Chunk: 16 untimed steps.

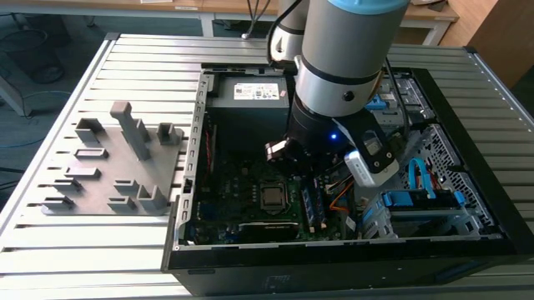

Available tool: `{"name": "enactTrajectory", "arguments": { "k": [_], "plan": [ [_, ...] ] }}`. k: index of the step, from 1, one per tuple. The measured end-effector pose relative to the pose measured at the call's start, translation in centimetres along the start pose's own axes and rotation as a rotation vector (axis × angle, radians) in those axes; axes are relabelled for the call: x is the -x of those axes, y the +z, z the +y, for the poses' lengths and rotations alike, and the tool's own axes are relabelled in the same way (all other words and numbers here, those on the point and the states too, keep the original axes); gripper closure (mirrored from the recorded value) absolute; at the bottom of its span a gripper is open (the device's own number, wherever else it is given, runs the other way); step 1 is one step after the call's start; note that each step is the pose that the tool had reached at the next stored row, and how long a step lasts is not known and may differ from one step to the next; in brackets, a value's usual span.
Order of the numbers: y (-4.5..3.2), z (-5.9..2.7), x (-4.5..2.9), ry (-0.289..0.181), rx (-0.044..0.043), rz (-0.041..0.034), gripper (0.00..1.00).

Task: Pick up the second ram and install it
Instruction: 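Insert the second ram into the second slot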

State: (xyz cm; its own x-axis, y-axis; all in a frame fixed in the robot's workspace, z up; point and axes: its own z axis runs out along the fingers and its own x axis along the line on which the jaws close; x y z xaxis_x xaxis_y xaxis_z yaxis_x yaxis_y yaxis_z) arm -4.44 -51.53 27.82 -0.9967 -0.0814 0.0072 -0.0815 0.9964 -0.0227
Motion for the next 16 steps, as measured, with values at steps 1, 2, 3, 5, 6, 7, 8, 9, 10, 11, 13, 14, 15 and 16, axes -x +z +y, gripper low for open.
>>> {"name": "enactTrajectory", "arguments": {
  "k": [1,2,3,5,6,7,8,9,10,11,13,14,15,16],
  "plan": [
    [0.00,0.00,0.00,0.004,0.0021,-0.0001,0.86],
    [0.02,0.00,0.01,0.009,0.0074,-0.0005,0.86],
    [0.02,0.00,0.01,0.014,0.0154,-0.0010,0.86],
    [0.03,0.00,0.00,0.023,0.0226,-0.0015,0.86],
    [0.04,0.01,0.00,0.031,0.0226,-0.0013,0.86],
    [0.06,0.00,0.00,0.040,0.0228,-0.0012,0.86],
    [0.08,0.00,0.00,0.050,0.0229,-0.0012,0.86],
    [0.09,0.00,0.00,0.060,0.0228,-0.0009,0.86],
    [0.11,0.00,0.00,0.071,0.0229,-0.0008,0.86],
    [0.12,0.00,0.00,0.080,0.0230,-0.0007,0.86],
    [0.13,0.00,0.00,0.088,0.0231,-0.0006,0.86],
    [0.13,0.00,0.00,0.088,0.0231,-0.0007,0.86],
    [0.13,0.00,0.00,0.089,0.0231,-0.0006,0.86],
    [0.13,0.00,0.01,0.089,0.0230,-0.0009,0.86]
  ]
}}
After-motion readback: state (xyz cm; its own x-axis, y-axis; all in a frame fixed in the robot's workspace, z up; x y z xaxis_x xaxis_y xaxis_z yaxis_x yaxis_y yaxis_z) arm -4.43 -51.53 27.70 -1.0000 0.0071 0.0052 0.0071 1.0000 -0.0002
